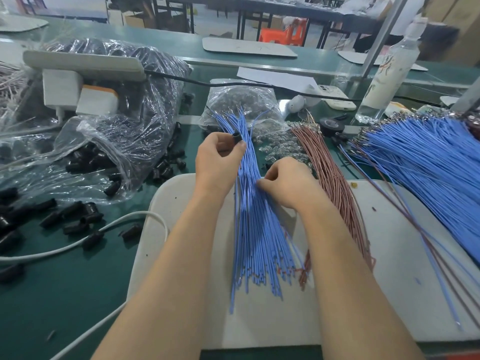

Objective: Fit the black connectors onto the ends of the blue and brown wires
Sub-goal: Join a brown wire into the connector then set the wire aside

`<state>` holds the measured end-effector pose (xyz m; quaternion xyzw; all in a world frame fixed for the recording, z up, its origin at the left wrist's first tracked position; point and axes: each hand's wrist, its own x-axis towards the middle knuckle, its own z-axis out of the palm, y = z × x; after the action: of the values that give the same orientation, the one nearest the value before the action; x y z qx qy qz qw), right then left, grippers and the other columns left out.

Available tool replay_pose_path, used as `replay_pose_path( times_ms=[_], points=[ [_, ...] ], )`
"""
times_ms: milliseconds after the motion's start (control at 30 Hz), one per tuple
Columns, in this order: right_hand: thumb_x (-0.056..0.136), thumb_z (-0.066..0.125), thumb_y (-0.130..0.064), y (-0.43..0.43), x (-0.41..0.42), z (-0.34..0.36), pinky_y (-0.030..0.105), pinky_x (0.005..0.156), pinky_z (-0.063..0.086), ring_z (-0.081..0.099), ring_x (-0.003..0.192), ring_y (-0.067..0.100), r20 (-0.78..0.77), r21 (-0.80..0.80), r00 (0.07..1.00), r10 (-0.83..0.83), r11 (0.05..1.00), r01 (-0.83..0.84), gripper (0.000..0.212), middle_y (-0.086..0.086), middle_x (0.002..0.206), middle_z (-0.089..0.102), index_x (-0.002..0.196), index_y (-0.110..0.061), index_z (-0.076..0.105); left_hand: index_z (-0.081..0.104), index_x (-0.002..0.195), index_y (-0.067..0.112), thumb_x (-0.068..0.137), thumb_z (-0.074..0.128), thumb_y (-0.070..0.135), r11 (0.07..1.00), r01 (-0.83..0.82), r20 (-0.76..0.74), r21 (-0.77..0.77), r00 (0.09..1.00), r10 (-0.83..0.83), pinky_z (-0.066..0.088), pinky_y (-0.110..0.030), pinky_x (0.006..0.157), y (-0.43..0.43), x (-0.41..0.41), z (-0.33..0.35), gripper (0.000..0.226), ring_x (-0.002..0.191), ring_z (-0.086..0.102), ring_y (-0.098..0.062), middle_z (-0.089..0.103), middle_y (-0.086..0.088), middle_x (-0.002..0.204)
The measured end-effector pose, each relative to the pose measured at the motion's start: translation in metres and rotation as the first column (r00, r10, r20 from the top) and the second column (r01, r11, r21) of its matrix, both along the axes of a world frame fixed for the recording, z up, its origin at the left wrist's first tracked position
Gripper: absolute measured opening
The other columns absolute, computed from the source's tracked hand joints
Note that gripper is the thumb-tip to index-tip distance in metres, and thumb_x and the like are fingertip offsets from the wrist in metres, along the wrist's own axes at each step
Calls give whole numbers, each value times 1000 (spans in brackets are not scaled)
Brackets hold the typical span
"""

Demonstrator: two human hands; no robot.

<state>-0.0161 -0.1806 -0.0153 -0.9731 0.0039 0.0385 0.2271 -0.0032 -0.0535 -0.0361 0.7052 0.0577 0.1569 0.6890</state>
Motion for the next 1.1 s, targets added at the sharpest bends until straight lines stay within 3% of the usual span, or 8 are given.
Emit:
replay_pose_path(
  times_ms=[300, 433, 500, 567, 633, 733, 1000, 1100],
  points=[
    [94, 56, -21, -15, 7, 0, 26, 55, 42, 46, 49, 9, 20, 453, 995, -98, 888, 78, 20, 3, 71, 66, 77, -13, 63, 57, 86, 15, 90, 64, 15, 933, 98, -130, -346, 980, -152, 51, -17, 60, 2, 0, 5, 8, 72, 64, -10, 65, -2, 83],
    [93, 48, -2, -13, 1, 12, 13, 37, 30, 38, 38, 2, -24, 985, 980, 195, 172, -10, 8, 5, 68, 60, 91, -4, 56, 52, 90, 10, 93, 58, 11, 865, 259, -155, -429, 923, -353, 57, -21, 74, -4, 0, 3, 7, 79, 67, -14, 67, -10, 92],
    [89, 49, -6, -18, -4, 20, 12, 41, 36, 42, 43, 2, 140, 976, 921, 363, -207, -66, 11, 0, 70, 59, 98, -6, 54, 51, 92, 10, 94, 57, 12, 890, 257, -205, -376, 914, -350, 55, -20, 76, -7, 1, 1, 7, 84, 67, -13, 64, -11, 100],
    [89, 47, -8, -22, -6, 25, 12, 45, 38, 43, 46, 2, 240, 927, 890, 388, -364, -91, 12, -2, 70, 58, 99, -9, 54, 51, 102, 8, 94, 58, 14, 907, 248, -223, -340, 916, -334, 53, -19, 77, -7, 1, 0, 12, 89, 68, -12, 64, -10, 102],
    [92, 45, -4, -21, -5, 23, 13, 44, 37, 43, 46, 4, 183, 961, 962, 204, -242, -132, 11, -1, 68, 59, 97, -10, 53, 51, 112, 5, 93, 59, 16, 915, 252, -230, -315, 915, -331, 53, -20, 79, -6, 1, 1, 23, 92, 68, -12, 65, -9, 103],
    [97, 47, -3, -13, 0, 17, 17, 46, 39, 47, 49, 8, 203, 958, 918, -342, 261, -115, 8, 3, 71, 61, 95, -10, 50, 52, 108, 10, 94, 59, 17, 883, 296, -200, -365, 901, -385, 55, -23, 81, -4, -3, 6, 18, 97, 68, -15, 68, -7, 107],
    [97, 48, -6, -24, 10, 11, 18, 55, 50, 58, 54, 6, 59, 996, 815, -577, -14, -83, 9, 4, 78, 63, 93, -14, 50, 60, 100, 7, 91, 58, 9, 791, 544, -64, -280, 811, -581, 54, -17, 75, -5, -13, 13, 9, 77, 66, -5, 73, -1, 91],
    [94, 55, -6, -13, 11, 6, 19, 55, 48, 56, 56, 6, 104, 958, 929, -354, 286, 2, 12, 3, 74, 63, 84, -14, 58, 59, 109, -2, 91, 59, 7, 839, 480, -25, -257, 864, -503, 52, -15, 73, -5, -10, 12, 20, 74, 66, -3, 71, -6, 93]
  ],
)
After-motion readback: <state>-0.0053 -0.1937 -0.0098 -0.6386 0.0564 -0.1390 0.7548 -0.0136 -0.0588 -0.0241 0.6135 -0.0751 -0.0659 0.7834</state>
